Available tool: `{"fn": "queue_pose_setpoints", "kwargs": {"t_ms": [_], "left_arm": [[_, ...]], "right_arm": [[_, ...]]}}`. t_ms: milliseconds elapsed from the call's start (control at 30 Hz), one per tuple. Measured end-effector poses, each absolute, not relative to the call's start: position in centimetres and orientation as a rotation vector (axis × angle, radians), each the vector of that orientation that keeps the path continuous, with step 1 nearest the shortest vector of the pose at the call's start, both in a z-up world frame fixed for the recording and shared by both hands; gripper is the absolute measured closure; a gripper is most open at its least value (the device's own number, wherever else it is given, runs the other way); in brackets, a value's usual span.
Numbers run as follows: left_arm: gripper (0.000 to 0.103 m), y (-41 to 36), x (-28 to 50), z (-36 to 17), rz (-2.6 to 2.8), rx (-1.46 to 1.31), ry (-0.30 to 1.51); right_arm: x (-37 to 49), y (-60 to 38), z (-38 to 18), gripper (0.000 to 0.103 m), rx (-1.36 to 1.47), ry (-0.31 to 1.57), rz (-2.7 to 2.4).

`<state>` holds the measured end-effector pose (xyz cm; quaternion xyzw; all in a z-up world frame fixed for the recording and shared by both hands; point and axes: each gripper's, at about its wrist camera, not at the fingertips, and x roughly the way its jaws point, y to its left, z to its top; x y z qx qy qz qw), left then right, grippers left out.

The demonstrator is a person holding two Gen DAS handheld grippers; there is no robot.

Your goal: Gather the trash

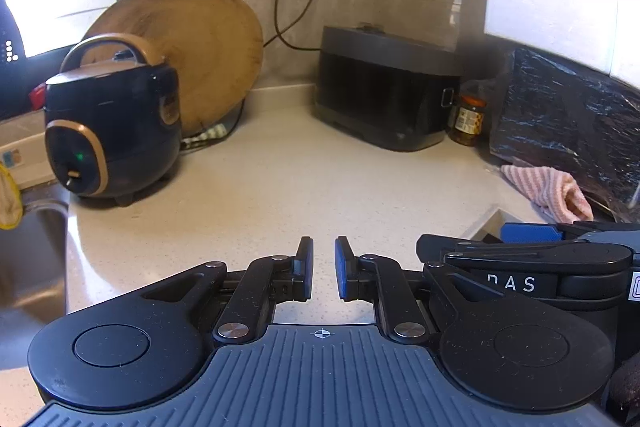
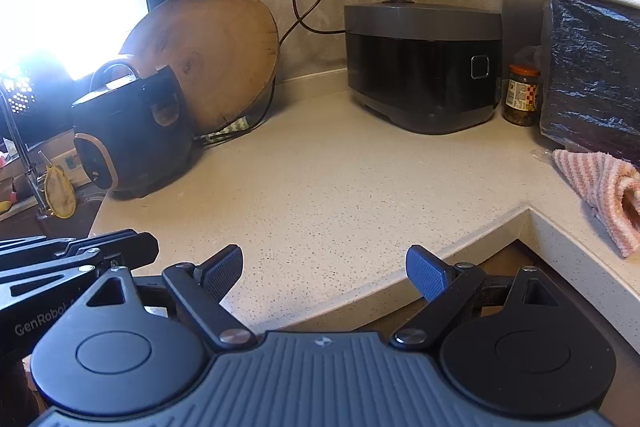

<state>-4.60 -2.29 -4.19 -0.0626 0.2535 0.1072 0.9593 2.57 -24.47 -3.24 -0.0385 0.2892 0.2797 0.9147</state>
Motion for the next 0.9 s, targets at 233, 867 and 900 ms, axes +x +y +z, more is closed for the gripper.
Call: {"fn": "queue_pose_setpoints", "kwargs": {"t_ms": [233, 867, 900], "left_arm": [[0.088, -2.5, -4.6, -4.2, 0.216, -0.124, 0.518], [0.088, -2.9, -4.3, -4.5, 0.208, -0.112, 0.518], [0.088, -2.9, -4.3, -4.6, 0.205, -0.11, 0.518]], "right_arm": [[2.5, -24.5, -3.3, 0.013, -0.084, 0.603, 0.579], [2.8, -26.0, -3.4, 0.013, -0.02, 0.588, 0.561], [2.9, -26.2, -3.3, 0.013, -0.003, 0.584, 0.56]]}}
